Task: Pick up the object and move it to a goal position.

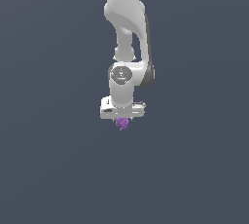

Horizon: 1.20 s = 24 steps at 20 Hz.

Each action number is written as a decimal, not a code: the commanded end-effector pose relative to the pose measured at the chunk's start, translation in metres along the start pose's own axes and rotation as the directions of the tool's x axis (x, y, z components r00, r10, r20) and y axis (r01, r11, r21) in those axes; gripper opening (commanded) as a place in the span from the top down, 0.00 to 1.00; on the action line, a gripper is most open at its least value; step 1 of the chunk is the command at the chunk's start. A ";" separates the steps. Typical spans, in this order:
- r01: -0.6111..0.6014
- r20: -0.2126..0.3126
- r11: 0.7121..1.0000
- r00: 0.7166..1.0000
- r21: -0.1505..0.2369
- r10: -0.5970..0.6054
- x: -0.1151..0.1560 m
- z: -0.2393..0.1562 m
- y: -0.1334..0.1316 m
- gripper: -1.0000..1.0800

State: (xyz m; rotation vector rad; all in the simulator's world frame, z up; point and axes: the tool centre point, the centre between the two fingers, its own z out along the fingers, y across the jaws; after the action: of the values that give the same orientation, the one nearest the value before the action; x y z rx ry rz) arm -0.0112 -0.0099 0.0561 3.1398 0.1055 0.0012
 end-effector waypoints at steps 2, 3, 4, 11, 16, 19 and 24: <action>0.000 0.001 1.000 1.000 0.000 0.000 0.000 0.001 0.000 1.00; 0.000 0.001 1.000 1.000 0.000 0.000 0.000 0.001 0.000 1.00; 0.000 0.000 1.000 1.000 0.000 0.000 0.000 0.000 0.000 1.00; 0.000 0.000 1.000 1.000 0.000 0.000 0.008 -0.009 0.008 1.00; 0.000 0.000 1.000 1.000 0.000 0.000 0.022 -0.027 0.022 1.00; 0.000 0.000 1.000 1.000 0.000 0.000 0.034 -0.040 0.034 1.00; 0.000 0.000 1.000 1.000 0.000 0.000 0.056 -0.066 0.056 1.00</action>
State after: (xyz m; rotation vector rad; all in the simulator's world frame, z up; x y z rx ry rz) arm 0.0413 -0.0553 0.1135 3.1398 0.1059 0.0013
